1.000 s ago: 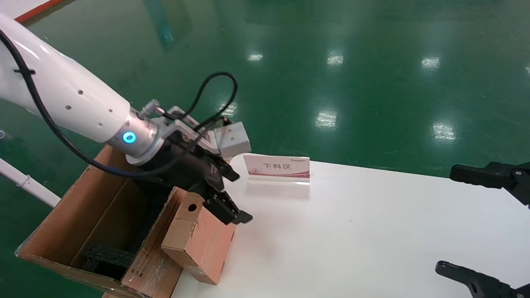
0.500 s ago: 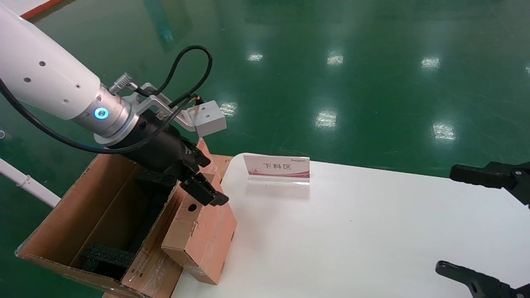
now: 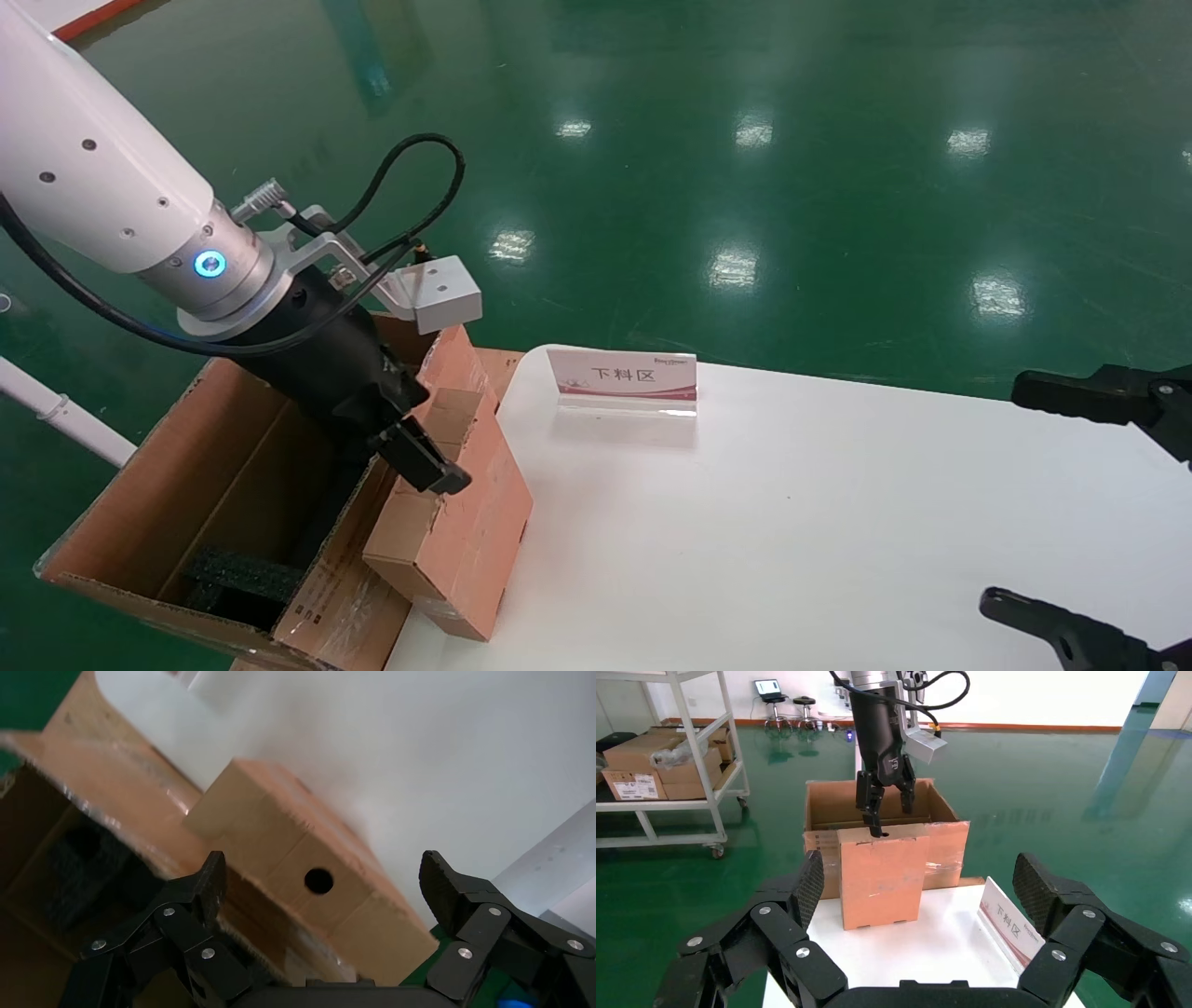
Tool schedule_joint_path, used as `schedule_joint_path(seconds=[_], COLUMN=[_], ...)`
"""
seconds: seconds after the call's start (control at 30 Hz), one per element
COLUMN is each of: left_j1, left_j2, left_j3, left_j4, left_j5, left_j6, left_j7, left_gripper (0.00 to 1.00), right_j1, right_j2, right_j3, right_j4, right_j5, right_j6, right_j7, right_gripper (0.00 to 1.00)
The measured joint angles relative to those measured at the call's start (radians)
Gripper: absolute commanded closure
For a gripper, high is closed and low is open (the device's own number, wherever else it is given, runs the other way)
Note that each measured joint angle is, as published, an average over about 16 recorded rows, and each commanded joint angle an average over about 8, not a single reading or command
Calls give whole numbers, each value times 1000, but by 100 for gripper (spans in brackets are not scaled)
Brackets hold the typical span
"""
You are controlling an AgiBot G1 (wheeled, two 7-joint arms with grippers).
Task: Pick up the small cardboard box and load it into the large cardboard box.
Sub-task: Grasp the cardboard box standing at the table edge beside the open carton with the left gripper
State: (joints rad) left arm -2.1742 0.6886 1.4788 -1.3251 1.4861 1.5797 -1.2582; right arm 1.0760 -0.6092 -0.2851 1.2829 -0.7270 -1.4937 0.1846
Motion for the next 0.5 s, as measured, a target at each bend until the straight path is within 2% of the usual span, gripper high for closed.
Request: schedule_joint_path(seconds=[0.5], left_j1=[-34], left_j2=[11], left_j3=[137], left_j4=[18], left_j5=[-33], left_j6=[-22], left_j7=[-47], left_gripper=[0], right_j1=[0], right_j2=[0], right_j3=[-1], right_j4=[0], right_j5=[1], right_j6=[0], right_j7=[-1], right_gripper=[0])
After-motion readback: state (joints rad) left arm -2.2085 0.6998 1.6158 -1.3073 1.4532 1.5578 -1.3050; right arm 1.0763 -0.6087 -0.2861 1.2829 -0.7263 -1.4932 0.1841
